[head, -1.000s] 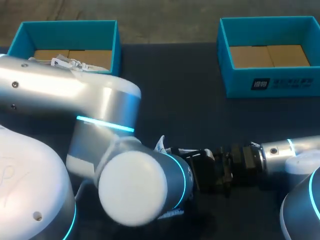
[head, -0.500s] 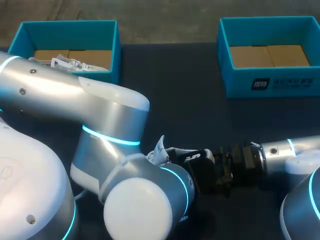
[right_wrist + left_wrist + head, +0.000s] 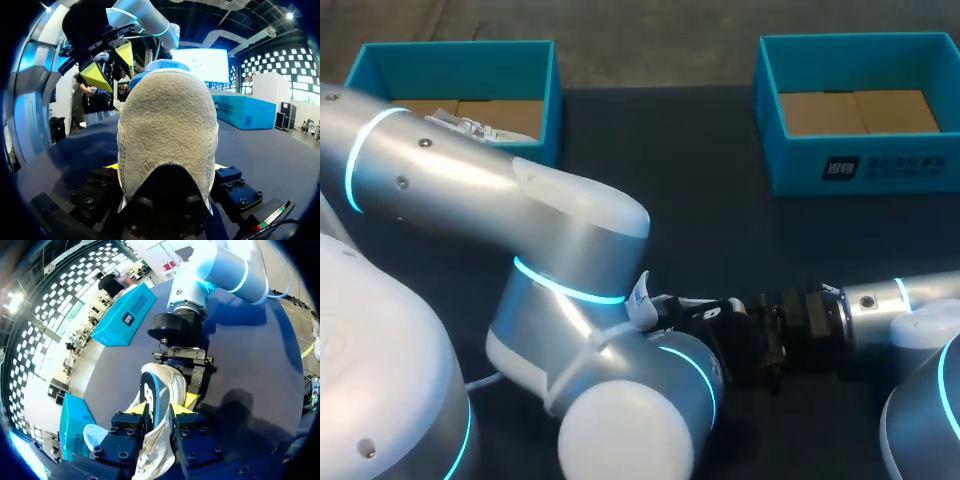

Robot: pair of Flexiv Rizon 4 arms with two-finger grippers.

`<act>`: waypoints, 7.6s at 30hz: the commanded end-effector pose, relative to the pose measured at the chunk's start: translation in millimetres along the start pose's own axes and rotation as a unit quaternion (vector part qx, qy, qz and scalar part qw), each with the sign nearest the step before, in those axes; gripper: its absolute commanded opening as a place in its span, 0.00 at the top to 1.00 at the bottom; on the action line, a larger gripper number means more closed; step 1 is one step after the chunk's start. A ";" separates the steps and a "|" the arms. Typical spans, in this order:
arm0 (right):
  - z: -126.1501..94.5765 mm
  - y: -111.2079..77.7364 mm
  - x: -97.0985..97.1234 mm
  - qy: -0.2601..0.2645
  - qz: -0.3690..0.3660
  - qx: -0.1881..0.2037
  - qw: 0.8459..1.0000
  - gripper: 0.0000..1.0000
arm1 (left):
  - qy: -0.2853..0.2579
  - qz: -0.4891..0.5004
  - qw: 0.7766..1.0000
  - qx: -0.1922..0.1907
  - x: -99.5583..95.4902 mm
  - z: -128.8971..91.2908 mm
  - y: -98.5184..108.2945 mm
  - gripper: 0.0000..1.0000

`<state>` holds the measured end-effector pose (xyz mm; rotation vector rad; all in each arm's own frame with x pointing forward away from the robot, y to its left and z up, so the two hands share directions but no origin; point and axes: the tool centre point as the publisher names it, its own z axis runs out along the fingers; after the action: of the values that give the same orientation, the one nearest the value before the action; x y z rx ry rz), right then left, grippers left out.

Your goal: Take the shoe out of the shoebox, open the shoe tongue, remove and reinsert the insole, then place the shoe into the shoebox

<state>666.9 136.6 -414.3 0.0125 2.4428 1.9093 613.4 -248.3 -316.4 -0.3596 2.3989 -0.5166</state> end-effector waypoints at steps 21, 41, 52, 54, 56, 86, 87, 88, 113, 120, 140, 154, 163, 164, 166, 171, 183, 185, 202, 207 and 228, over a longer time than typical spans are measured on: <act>0.4 1.3 1.1 0.000 0.001 0.003 1.000 1.00 | -0.060 -0.022 0.998 -0.014 2.0 25.8 -1.5 0.79; 0.4 1.3 1.1 0.000 0.001 0.003 1.000 1.00 | -0.036 -0.032 0.999 0.001 -4.3 17.7 -4.7 1.00; 0.4 1.3 1.1 0.000 0.001 0.003 1.000 1.00 | -0.022 -0.040 0.999 0.016 -9.6 11.0 -19.6 1.00; 0.4 1.3 1.1 0.000 0.001 0.003 1.000 1.00 | -0.020 -0.039 0.999 0.018 -9.2 10.9 -21.8 1.00; 0.4 1.3 1.1 0.000 0.001 0.003 1.000 1.00 | -0.018 -0.038 0.999 0.020 -8.8 11.2 -22.8 1.00; 0.4 1.3 1.1 0.000 0.001 0.003 1.000 1.00 | -0.008 -0.009 0.999 0.053 -7.5 28.3 -12.7 0.83; 0.4 1.3 1.1 0.000 0.001 0.003 1.000 1.00 | -0.008 -0.009 0.998 0.054 -7.6 28.4 -12.7 0.85; 0.4 1.3 1.1 0.000 0.001 0.003 1.000 1.00 | -0.008 -0.010 0.998 0.057 -8.2 28.4 -12.4 0.85; 0.4 1.3 1.1 0.000 0.001 0.003 1.000 1.00 | 0.000 -0.009 0.994 0.107 -18.9 27.1 -7.0 0.69; 0.4 1.3 1.1 0.000 0.001 0.003 1.000 1.00 | 0.004 -0.005 0.994 0.109 -12.6 33.8 -3.4 0.72; 0.4 1.3 1.1 0.000 0.001 0.003 1.000 1.00 | -0.008 -0.002 0.994 0.108 -13.6 48.9 -1.2 0.68; 0.4 1.3 1.1 0.000 0.001 0.003 1.000 1.00 | -0.003 -0.003 0.995 0.104 -12.3 60.4 -12.3 0.80; 0.4 1.3 1.1 0.000 0.001 0.003 1.000 1.00 | 0.005 -0.014 0.994 0.104 -15.2 56.6 -11.7 1.00; 0.4 1.3 1.1 0.000 0.001 0.003 1.000 1.00 | 0.012 -0.018 0.994 0.105 -16.4 55.4 -11.8 1.00; 0.4 1.3 1.1 0.000 0.001 0.003 1.000 1.00 | 0.014 -0.022 0.994 0.107 -18.0 52.8 -12.8 1.00; 0.4 1.3 1.1 0.000 0.001 0.003 1.000 1.00 | 0.020 -0.025 0.993 0.110 -17.5 46.8 -18.8 1.00; 0.4 1.3 1.1 0.000 0.001 0.003 1.000 1.00 | 0.050 -0.041 0.993 0.101 -15.9 33.3 -32.1 1.00; 0.4 1.3 1.1 0.000 0.001 0.003 1.000 1.00 | 0.059 -0.050 0.992 0.102 -16.4 27.3 -35.3 1.00; 0.4 1.3 1.1 0.000 0.001 0.003 1.000 1.00 | 0.129 -0.113 0.980 0.102 -29.8 1.3 -54.1 1.00; 0.4 1.3 1.1 0.000 0.001 0.003 1.000 1.00 | 0.161 -0.133 0.973 0.095 -35.5 -5.5 -60.2 1.00; 0.4 1.3 1.1 0.000 0.001 0.003 1.000 1.00 | 0.283 -0.180 0.939 0.079 -53.5 -57.7 -109.3 1.00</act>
<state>666.9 136.5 -414.3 0.0123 2.4427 1.9092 619.3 -311.1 -202.1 -0.6687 2.7862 -1.0894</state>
